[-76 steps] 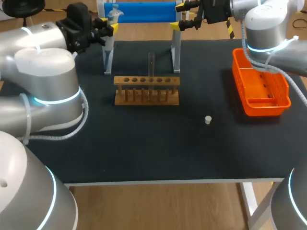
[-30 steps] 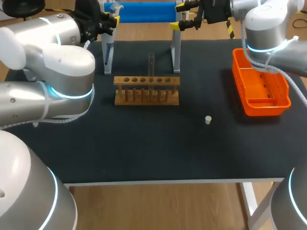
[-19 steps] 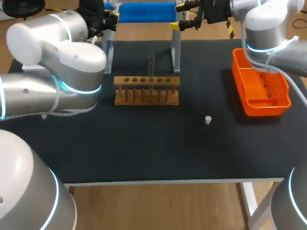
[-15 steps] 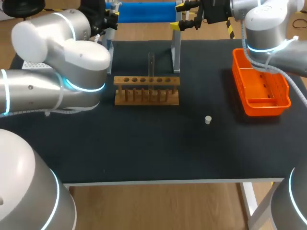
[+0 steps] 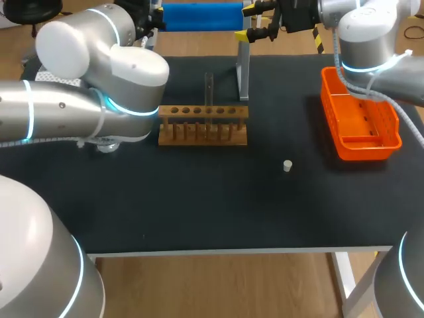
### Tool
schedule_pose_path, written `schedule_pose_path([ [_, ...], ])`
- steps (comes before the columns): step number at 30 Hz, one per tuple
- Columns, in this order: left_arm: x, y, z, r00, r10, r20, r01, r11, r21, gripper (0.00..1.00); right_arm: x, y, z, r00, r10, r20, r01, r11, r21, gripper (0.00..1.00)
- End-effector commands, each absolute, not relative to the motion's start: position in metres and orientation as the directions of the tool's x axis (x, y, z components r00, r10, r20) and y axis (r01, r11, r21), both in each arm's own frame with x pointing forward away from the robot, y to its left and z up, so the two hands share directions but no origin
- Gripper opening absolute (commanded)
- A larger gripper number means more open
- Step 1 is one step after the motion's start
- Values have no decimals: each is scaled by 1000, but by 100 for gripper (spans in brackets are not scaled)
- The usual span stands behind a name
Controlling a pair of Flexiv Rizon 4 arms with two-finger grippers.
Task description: Invert the test tube, pick up the pipette, mount the tip to pipette, aspirate from beaker and dispense into the tube, eject the tip, return the pipette, and cap with the stopper.
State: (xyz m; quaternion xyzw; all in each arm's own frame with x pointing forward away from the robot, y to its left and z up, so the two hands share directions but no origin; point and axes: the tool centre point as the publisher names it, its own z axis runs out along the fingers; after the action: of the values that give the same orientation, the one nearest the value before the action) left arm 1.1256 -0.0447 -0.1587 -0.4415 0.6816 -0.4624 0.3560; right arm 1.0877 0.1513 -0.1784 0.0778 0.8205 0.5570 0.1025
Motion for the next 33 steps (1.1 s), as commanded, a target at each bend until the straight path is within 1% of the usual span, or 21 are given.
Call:
schedule_pose_path([
  [1,1133,-52,-162,-338,-938,-80,-288,184,-940,0,1089,150,-178,-968,239,-80,14,368,930,100],
  [33,1153,-55,-183,-306,-949,-74,-371,190,-909,0,1089,150,-178,-968,239,-80,14,368,930,100],
])
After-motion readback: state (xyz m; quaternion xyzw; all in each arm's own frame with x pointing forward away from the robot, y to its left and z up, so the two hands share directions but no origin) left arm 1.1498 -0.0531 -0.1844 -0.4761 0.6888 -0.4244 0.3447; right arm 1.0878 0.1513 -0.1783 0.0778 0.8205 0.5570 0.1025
